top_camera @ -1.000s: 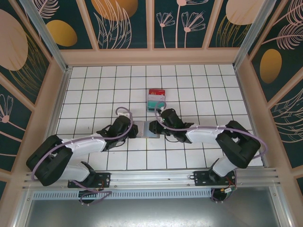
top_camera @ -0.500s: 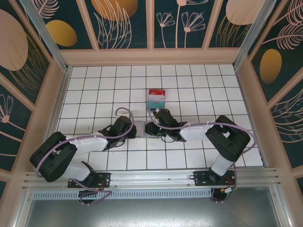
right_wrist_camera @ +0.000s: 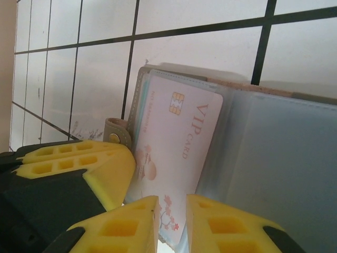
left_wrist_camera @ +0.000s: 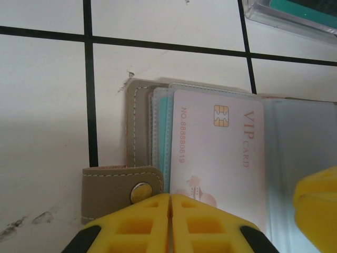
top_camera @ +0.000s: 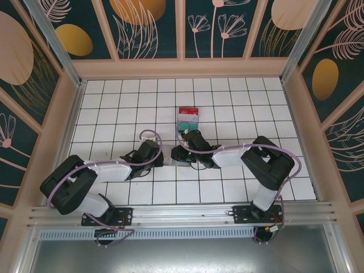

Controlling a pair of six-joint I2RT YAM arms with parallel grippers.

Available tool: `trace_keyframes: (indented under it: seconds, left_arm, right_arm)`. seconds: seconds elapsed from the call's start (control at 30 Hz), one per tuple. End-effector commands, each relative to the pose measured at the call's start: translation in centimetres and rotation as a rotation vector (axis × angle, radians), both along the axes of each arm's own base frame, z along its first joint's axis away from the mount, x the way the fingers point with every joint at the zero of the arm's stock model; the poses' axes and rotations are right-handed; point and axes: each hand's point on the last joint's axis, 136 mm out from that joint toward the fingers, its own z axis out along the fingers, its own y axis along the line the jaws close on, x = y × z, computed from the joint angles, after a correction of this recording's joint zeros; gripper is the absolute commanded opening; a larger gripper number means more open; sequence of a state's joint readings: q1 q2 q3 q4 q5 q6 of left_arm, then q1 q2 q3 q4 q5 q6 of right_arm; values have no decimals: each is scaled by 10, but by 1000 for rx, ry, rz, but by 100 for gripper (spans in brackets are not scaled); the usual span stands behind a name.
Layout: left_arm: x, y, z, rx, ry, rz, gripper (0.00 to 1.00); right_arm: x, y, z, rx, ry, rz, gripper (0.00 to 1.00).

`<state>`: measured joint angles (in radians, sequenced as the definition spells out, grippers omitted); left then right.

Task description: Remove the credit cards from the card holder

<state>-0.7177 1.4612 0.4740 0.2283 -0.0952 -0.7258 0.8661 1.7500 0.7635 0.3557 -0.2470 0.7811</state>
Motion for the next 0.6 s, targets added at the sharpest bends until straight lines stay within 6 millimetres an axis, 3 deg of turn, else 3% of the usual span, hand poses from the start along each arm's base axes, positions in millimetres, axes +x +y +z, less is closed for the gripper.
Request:
trace_keyframes:
  seconds: [0.0, 0.57]
  left_arm:
    - [-2, -1, -6, -6, 36, -2, 11]
    - [-5, 0, -9, -6, 50, -2, 7]
  right_arm:
    - [1, 11, 4, 22, 12, 7, 21]
    - [3, 8, -16, 0, 75, -22, 17]
